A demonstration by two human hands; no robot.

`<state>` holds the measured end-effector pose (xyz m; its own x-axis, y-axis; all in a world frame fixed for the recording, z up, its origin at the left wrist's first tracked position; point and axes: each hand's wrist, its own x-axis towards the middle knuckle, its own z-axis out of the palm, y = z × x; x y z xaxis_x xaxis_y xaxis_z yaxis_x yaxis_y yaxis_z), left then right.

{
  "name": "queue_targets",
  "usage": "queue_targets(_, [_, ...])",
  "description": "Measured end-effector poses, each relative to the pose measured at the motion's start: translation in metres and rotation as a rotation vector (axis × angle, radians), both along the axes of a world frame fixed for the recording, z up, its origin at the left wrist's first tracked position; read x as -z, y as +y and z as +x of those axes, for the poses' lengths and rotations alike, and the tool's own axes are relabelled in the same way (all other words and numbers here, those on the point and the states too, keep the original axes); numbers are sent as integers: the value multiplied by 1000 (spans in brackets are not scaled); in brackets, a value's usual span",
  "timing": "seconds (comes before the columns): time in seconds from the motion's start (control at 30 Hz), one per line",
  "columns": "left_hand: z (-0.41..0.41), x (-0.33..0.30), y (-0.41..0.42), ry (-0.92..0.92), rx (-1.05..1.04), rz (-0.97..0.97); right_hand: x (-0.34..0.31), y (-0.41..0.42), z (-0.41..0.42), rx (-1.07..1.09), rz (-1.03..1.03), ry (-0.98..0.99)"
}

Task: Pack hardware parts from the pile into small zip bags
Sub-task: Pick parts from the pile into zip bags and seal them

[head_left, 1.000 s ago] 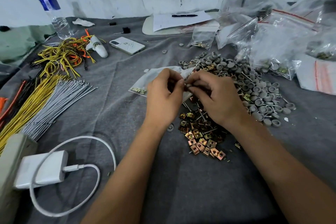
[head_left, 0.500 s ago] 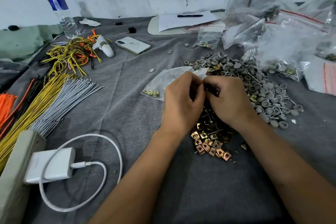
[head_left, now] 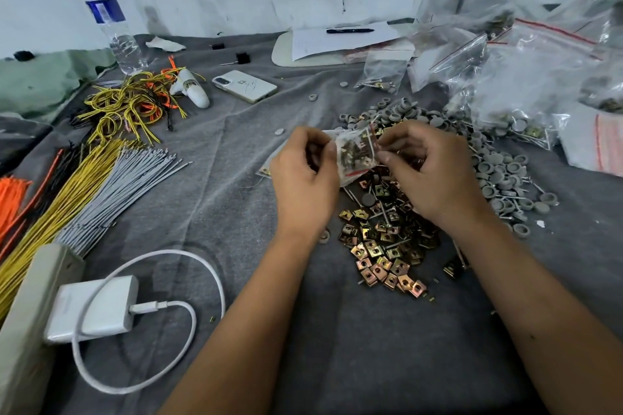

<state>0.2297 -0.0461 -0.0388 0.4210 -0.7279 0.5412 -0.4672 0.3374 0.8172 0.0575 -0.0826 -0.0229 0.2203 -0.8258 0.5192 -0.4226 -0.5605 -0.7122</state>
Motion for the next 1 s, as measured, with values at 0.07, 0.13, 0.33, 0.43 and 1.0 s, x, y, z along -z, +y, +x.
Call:
queue_targets(0.07, [2,0,0,30,5,29,0,0,-2,-14,-25,101])
queue_targets(0.13, [3,0,0,33,5,42,0,1,-3,-18,-48,138])
queue_targets(0.33, [7,-3,1,102,-1,58,-1,-3,-12,-97,-31,420])
queue_targets(0.43, [7,-2,1,118,23,86,0,-2,-13,-136,45,572])
queue_targets(1.0, [7,4,-3,-43,19,119,3,4,0,-225,-20,592])
